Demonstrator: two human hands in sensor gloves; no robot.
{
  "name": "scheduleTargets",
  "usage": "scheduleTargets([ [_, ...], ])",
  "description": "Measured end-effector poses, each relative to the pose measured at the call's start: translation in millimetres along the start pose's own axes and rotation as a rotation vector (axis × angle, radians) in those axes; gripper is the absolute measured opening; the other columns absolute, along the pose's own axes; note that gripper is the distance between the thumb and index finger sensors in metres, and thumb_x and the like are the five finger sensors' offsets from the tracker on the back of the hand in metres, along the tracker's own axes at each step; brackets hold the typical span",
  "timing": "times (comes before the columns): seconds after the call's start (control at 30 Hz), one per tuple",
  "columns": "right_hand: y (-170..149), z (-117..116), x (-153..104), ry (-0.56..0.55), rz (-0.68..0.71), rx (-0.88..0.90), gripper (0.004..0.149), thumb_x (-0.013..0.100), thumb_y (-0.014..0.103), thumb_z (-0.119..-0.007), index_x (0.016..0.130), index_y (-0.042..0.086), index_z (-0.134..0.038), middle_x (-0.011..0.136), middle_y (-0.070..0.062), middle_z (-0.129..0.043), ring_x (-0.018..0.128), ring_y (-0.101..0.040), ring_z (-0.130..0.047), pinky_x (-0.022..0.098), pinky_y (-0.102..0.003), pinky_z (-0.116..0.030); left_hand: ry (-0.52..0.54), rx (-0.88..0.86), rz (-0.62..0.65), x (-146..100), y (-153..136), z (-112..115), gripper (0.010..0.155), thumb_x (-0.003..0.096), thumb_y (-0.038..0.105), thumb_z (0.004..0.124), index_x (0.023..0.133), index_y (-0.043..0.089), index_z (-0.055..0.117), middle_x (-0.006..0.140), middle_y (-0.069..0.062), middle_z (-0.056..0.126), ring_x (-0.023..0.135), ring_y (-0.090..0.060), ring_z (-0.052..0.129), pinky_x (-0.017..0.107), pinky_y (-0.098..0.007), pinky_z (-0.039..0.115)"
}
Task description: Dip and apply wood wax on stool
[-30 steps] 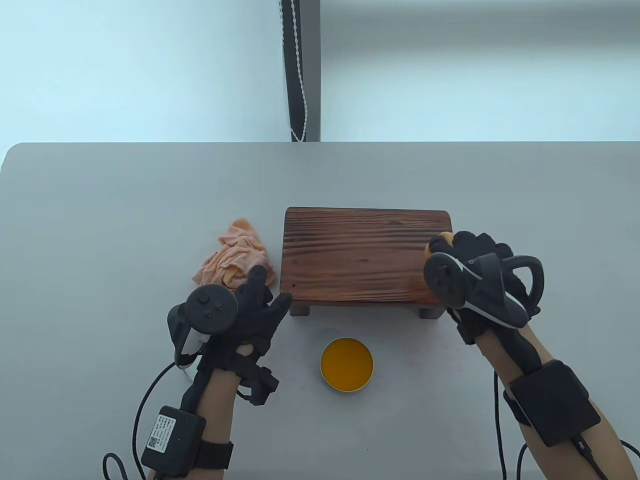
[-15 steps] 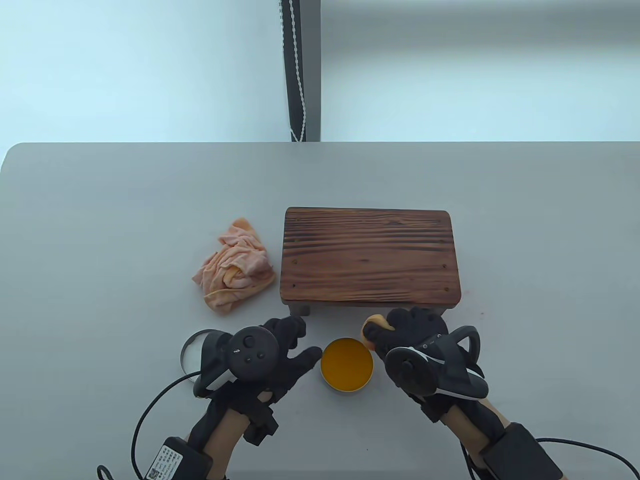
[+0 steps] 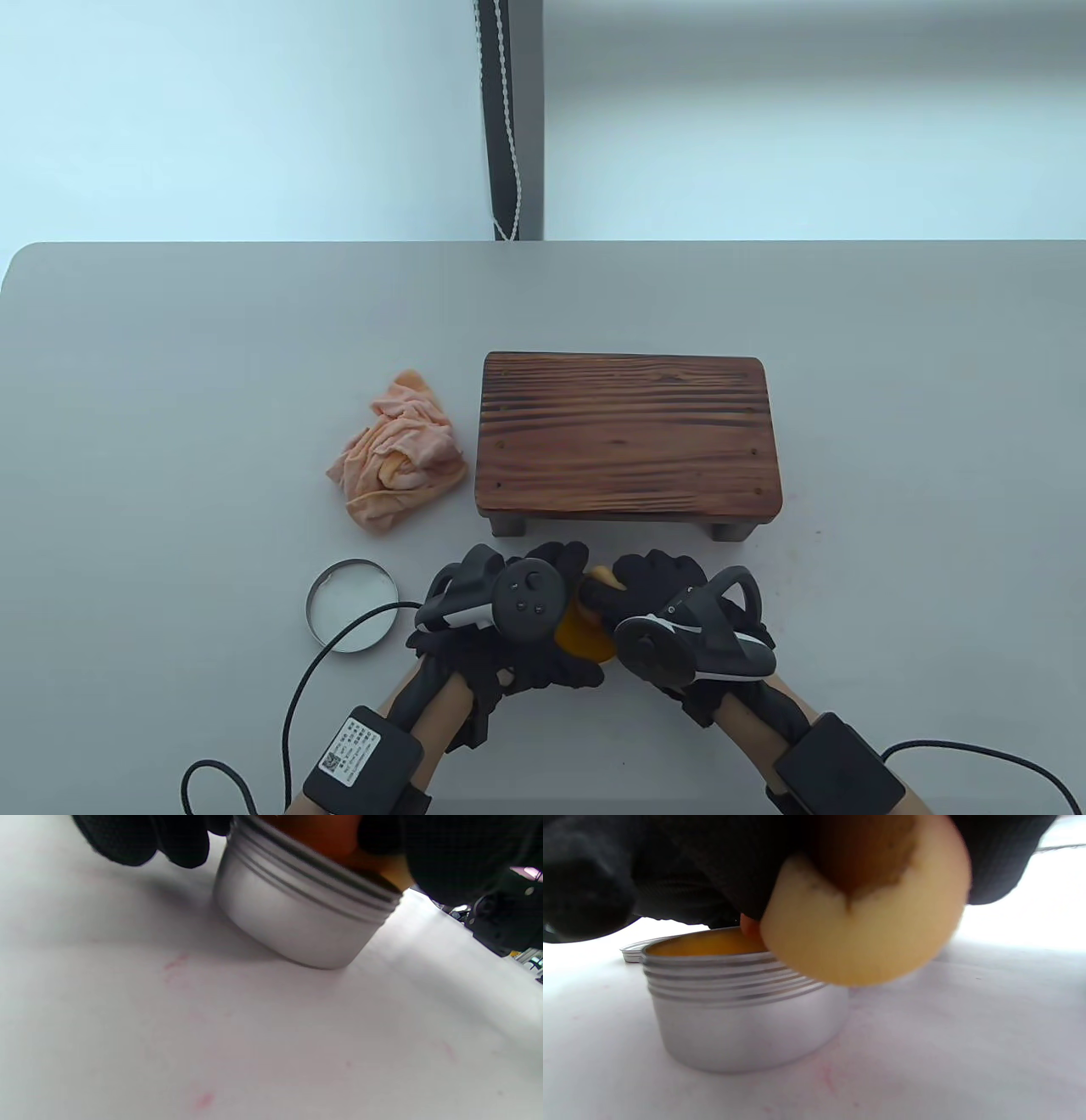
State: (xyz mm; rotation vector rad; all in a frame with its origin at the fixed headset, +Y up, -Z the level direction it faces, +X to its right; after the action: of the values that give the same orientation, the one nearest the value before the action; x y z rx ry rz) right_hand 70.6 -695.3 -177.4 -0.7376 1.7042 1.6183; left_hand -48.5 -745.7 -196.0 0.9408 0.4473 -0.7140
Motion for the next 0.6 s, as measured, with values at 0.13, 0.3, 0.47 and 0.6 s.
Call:
scheduleTargets([
  [0.13, -3.3, -5.7, -2.1, 0.064, 0.021, 0.017, 0.041, 0.048, 0.032, -0.094, 0.086, 0.017, -0.1, 0.088, -0.014, -0.091, 0.074, -0.036, -0.097, 0.052, -0.061, -0.084, 0.047, 0.032, 0.005, 5.2, 3.5, 3.9, 0.092, 0.0589, 0.059, 0.079, 0.113, 0.003, 0.03, 0.121, -0.033, 0.031, 0.102, -0.061, 0.05, 0.069, -0.076, 0.06],
  [0.3, -4.5, -10.3, -5.2, 0.136, 0.041, -0.062, 0.049, 0.049, 0.042, -0.092, 0.094, 0.023, -0.092, 0.098, -0.02, -0.083, 0.08, -0.044, -0.092, 0.055, -0.067, -0.079, 0.121, 0.071, 0.003, 3.5, 3.4, 1.1, 0.082, 0.0599, 0.059, 0.081, 0.112, 0.008, 0.043, 0.12, -0.03, 0.046, 0.1, -0.058, 0.059, 0.067, -0.074, 0.065],
  [0.47, -1.5, -11.7, -2.3, 0.096, 0.038, -0.088, 0.039, 0.048, 0.036, -0.091, 0.085, 0.025, -0.1, 0.088, -0.015, -0.089, 0.07, -0.04, -0.098, 0.051, -0.066, -0.083, 0.197, 0.103, 0.017, 2.5, 4.5, -2.9, 0.08, 0.0566, 0.06, 0.086, 0.109, 0.007, 0.056, 0.115, -0.028, 0.059, 0.097, -0.054, 0.069, 0.065, -0.073, 0.07],
  [0.6, 1.8, -11.3, 0.6, 0.097, 0.035, -0.105, 0.033, 0.049, 0.033, -0.091, 0.077, 0.026, -0.106, 0.082, -0.013, -0.092, 0.063, -0.037, -0.101, 0.048, -0.064, -0.086, 0.261, 0.165, 0.011, 0.5, 10.0, -3.5, 0.08, 0.0555, 0.062, 0.087, 0.107, 0.006, 0.063, 0.112, -0.027, 0.066, 0.095, -0.053, 0.074, 0.064, -0.074, 0.073],
])
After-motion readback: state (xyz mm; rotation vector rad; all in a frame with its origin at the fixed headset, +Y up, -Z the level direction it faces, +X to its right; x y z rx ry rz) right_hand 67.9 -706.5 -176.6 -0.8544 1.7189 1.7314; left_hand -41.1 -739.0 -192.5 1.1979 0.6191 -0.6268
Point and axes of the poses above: the tracker on the back of each hand, its own y axis roughly to the thumb side, its own x axis roughly from the wrist to the fingertips, z = x × y, the point moved 3 cm from there along x, roughly from the wrist to the fingertips
